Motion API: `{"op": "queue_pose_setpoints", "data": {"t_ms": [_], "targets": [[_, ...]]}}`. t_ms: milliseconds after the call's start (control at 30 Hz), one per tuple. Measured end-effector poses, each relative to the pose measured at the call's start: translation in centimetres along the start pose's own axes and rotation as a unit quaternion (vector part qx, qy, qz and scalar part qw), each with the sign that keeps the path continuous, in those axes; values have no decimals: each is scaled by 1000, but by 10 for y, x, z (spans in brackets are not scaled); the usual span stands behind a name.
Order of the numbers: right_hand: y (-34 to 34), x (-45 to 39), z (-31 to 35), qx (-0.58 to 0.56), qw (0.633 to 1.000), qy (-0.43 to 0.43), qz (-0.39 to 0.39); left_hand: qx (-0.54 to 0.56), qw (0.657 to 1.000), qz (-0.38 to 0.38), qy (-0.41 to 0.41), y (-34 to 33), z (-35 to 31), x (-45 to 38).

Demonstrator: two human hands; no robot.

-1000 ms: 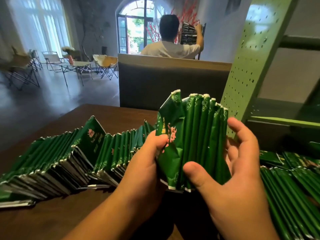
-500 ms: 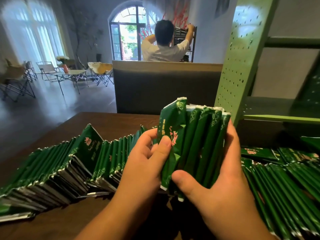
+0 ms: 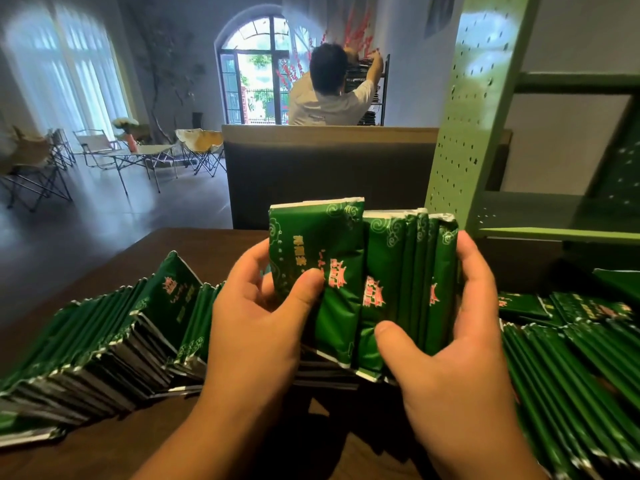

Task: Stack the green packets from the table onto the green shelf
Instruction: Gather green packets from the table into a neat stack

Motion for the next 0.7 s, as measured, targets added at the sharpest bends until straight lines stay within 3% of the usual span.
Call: {"op": "queue_pose_setpoints", "data": {"t_ms": [300,433,700], "targets": [[-2,-2,-6,-32,998,-44,12,-33,998,-48,-24,12,0,-3],[2,-6,-3,-43,998,-33,-10,-28,994,-102,-31,23,-2,-5],[13,-10,-2,-13,998,-23,-60,-29,987,-129,-90,25,-17,1]]}}
Point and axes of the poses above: each hand's wrist, its own x-axis away from the middle knuckle, its own y-axis out of the back of the hand, z = x × y, the point moved 8 cm from there along -x, towards the middle knuckle, and after that the axes turned 7 degrees about -z, right-handed, at the moved point
